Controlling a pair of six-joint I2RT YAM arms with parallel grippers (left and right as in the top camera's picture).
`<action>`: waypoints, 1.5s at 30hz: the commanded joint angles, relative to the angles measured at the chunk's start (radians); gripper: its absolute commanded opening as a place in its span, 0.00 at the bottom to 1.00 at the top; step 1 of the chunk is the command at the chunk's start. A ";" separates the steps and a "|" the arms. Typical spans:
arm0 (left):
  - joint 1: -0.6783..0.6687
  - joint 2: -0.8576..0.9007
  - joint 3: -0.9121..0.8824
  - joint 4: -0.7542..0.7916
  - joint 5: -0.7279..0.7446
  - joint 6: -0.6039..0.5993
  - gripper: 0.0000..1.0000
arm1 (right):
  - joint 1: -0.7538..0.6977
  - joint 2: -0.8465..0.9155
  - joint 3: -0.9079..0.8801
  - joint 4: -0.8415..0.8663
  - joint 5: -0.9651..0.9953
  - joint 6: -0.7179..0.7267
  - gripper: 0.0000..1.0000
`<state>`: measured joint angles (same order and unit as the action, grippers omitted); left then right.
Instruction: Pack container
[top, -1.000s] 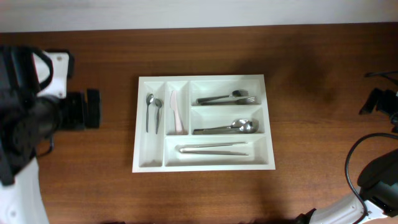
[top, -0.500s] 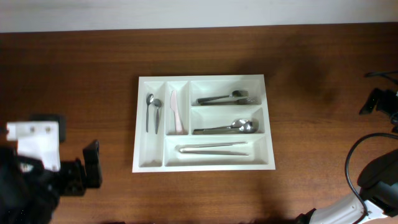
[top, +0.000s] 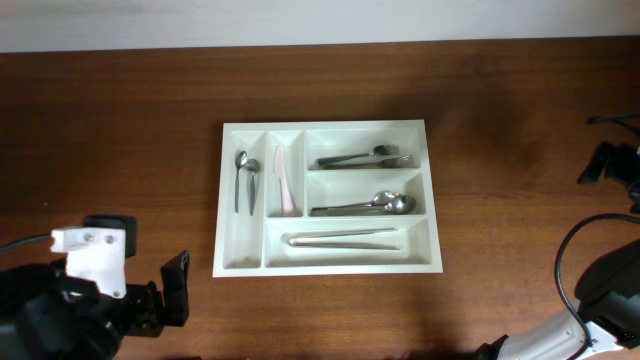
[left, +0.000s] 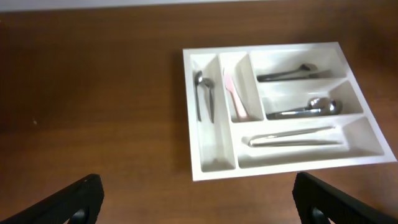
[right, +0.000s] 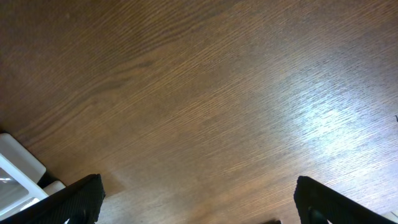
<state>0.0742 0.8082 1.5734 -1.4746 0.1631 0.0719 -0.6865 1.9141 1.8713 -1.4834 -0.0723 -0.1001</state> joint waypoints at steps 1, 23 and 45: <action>0.001 -0.005 -0.005 0.017 0.048 -0.015 0.99 | -0.005 -0.016 -0.003 0.001 -0.006 0.011 0.99; 0.001 -0.005 -0.005 -0.013 0.108 -0.015 0.99 | -0.005 -0.016 -0.003 0.001 -0.006 0.011 0.99; 0.001 -0.005 -0.390 0.510 0.172 0.105 0.99 | -0.005 -0.016 -0.003 0.001 -0.006 0.011 0.99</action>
<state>0.0746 0.8055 1.2545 -1.0187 0.2764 0.1169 -0.6865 1.9141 1.8713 -1.4837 -0.0723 -0.0994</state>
